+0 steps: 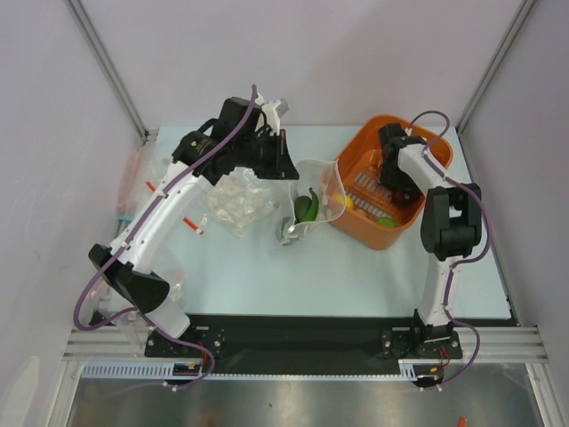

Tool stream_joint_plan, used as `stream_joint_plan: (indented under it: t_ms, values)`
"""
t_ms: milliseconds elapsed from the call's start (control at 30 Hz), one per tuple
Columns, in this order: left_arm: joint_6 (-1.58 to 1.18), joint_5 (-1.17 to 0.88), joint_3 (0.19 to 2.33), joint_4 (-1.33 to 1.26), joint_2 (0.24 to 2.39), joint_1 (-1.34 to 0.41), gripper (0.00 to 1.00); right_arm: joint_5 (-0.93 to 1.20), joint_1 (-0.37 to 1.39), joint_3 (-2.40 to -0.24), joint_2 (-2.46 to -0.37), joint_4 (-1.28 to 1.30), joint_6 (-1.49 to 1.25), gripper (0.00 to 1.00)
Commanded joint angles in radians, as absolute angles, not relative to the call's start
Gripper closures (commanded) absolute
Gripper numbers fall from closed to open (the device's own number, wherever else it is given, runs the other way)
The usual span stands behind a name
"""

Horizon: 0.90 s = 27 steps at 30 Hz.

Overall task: Place the food in the zip-top bag and seal the zipper
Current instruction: Pick up the fake fruit from the bin, then place the fake fruit in the zipper food storage bag.

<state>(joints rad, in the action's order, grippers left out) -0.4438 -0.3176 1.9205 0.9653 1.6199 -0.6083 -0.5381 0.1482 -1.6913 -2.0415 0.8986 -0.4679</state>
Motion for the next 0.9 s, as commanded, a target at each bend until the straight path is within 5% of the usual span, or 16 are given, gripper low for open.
stream_joint_plan:
  t_ms: [0,367,867]
  values:
    - [-0.437,-0.319,1.925,0.923,1.574,-0.603,1.0,-0.549,0.146,-1.727,-2.039,0.87,-0.471,0.13]
    - [-0.437,-0.307,1.928,0.922,1.575,-0.603,1.0,-0.37,0.146,-1.655,-1.806,0.736,-0.434,0.39]
    - [-0.428,-0.305,1.96,0.922,1.611,-0.603,1.0,0.199,0.146,-1.48,-1.361,0.511,-0.374,0.49]
